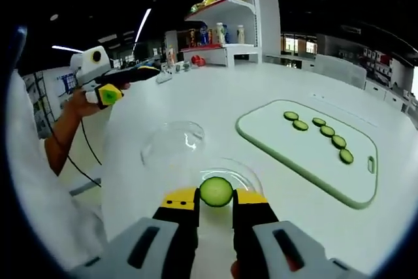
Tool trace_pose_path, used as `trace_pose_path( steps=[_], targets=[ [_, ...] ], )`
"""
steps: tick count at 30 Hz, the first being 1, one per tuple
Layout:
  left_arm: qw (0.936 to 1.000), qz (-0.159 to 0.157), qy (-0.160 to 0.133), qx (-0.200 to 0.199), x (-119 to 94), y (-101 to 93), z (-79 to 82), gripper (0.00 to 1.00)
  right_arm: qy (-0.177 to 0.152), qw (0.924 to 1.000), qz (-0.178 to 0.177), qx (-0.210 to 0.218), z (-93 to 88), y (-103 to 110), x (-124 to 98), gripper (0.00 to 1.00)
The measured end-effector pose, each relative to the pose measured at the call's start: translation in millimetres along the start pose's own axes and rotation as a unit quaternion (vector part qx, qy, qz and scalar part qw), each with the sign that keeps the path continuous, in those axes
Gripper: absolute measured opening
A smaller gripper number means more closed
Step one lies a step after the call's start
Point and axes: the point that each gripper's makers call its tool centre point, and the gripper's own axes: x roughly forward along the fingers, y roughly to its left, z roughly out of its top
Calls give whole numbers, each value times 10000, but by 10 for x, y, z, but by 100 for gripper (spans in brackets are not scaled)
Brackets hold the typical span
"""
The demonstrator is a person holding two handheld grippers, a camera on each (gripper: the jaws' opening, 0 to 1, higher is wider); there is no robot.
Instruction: Open the petri dish lid, add cucumber slices into the petri dish, and close the lid
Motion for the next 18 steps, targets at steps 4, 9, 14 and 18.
trace_pose_path(
  steps=[4, 9, 14, 18],
  targets=[
    [10000, -60, 22, 36, 13, -21, -6, 64, 71, 10000, 33, -1, -37, 4, 36, 21],
    [10000, -71, 2, 33, 21, -31, -10, 64, 104, 9999, 30, 8, -25, -9, 44, 21],
    [10000, -49, 0, 5, 0, -10, -20, 64, 231, 9997, 76, 0, -60, 1, 70, 21],
    [10000, -59, 24, 1, -6, 11, -46, 64, 116, 9999, 78, 2, 6, 1, 23, 24]
  ],
)
